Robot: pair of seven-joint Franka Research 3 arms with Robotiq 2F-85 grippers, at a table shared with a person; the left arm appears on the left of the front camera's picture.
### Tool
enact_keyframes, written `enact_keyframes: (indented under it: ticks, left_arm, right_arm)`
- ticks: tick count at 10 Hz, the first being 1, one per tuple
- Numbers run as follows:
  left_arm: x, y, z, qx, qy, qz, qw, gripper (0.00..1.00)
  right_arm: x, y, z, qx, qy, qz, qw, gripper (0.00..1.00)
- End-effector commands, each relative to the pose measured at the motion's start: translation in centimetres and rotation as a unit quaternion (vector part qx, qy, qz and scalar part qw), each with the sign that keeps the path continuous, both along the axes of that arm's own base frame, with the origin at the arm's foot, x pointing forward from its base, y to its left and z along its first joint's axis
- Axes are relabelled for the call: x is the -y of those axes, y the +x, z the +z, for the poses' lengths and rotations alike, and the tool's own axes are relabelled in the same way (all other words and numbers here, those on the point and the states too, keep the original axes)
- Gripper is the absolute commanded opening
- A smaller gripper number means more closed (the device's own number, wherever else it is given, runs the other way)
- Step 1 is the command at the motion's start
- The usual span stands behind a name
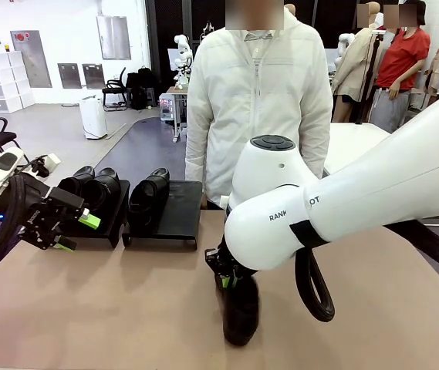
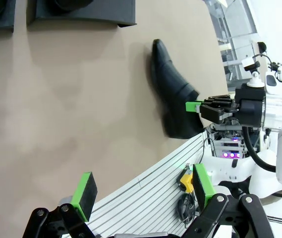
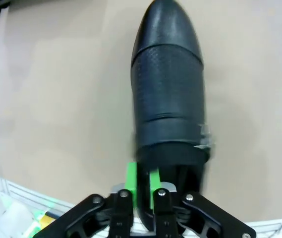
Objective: Organize the shoes by placing them on the stand.
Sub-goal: Pick up one Shoe and place it in the middle of the table.
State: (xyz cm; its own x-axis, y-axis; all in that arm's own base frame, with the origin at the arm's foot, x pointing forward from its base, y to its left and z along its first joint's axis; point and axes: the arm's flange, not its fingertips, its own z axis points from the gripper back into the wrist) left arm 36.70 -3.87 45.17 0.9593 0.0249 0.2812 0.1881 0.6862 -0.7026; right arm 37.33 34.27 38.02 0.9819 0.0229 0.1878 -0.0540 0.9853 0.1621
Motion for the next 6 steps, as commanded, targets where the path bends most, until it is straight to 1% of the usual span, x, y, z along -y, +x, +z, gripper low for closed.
enact_keyframes:
  ticks: [1,2,3,4,5,6]
  left_arm:
    - [-0.2,0.0,0.2,-0.001,0.001,-0.001,1.0,1.0]
    - [-0.2,0.0,0.2,-0.001,0.001,-0.001,1.0,1.0]
    - [-0.2,0.0,0.2,-0.001,0.001,-0.001,1.0,1.0]
    - [-0.2,0.0,0.2,-0.001,0.001,-0.001,1.0,1.0]
    - [-0.2,0.0,0.2,-0.001,0.001,-0.001,1.0,1.0]
    - [-0.2,0.0,0.2,-0.001,0.001,-0.001,1.0,1.0]
  right_arm:
    - [-0.7,0.2,0.6,0.015,0.019,-0.023,0.999,1.0]
    - [-0.1,0.1,1.0,0.017,0.03,-0.027,0.999,1.0]
    - [1.1,-0.5,2.3,0.019,0.047,-0.019,0.999,1.0]
    - [3.5,-1.6,4.6,0.018,0.063,-0.007,0.998,1.0]
    - [7.1,-3.2,7.4,0.015,0.074,0.02,0.997,1.0]
    - [12.4,-4.8,10.3,0.0,0.074,0.047,0.996,1.0]
